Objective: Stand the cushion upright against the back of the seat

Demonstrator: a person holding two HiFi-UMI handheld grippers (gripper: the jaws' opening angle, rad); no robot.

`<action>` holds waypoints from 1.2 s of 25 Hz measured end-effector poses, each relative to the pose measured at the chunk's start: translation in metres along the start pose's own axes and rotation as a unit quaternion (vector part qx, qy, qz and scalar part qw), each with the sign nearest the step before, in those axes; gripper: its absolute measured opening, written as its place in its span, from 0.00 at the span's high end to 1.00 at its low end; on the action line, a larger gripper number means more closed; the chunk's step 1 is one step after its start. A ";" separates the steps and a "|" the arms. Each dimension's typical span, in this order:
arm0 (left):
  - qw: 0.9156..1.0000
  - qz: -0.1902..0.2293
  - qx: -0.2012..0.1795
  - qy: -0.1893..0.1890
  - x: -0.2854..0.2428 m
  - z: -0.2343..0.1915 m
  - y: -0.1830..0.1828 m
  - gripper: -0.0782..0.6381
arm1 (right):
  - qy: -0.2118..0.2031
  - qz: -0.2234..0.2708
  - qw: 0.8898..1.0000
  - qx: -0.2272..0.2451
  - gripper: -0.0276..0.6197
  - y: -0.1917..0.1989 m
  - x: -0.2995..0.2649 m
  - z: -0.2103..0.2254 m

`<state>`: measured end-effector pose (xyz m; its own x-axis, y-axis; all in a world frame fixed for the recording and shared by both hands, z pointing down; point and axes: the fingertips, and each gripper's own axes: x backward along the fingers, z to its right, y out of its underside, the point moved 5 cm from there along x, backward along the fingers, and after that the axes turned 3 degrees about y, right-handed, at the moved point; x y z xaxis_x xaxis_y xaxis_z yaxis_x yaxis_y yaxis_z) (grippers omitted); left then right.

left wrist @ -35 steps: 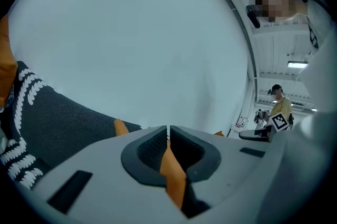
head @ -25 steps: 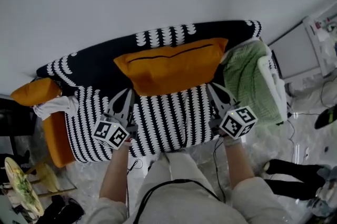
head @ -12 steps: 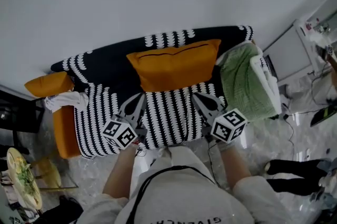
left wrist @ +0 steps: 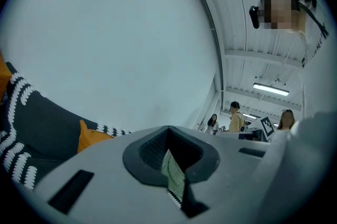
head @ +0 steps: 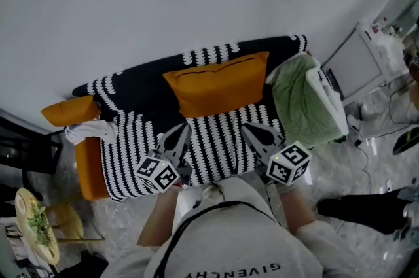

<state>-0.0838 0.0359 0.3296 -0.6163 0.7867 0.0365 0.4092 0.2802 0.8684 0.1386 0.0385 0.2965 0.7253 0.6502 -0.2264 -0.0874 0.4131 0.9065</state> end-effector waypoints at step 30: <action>1.000 -0.007 0.019 0.003 -0.020 0.019 -0.001 0.86 | -0.060 -0.031 0.997 0.028 0.93 -0.018 -0.019 0.003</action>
<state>-0.0590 0.0305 0.3191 -0.6262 0.7792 0.0269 0.4258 0.3129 0.8490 0.1283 0.0172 0.2859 0.8045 0.5429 -0.2410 -0.0046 0.4114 0.9114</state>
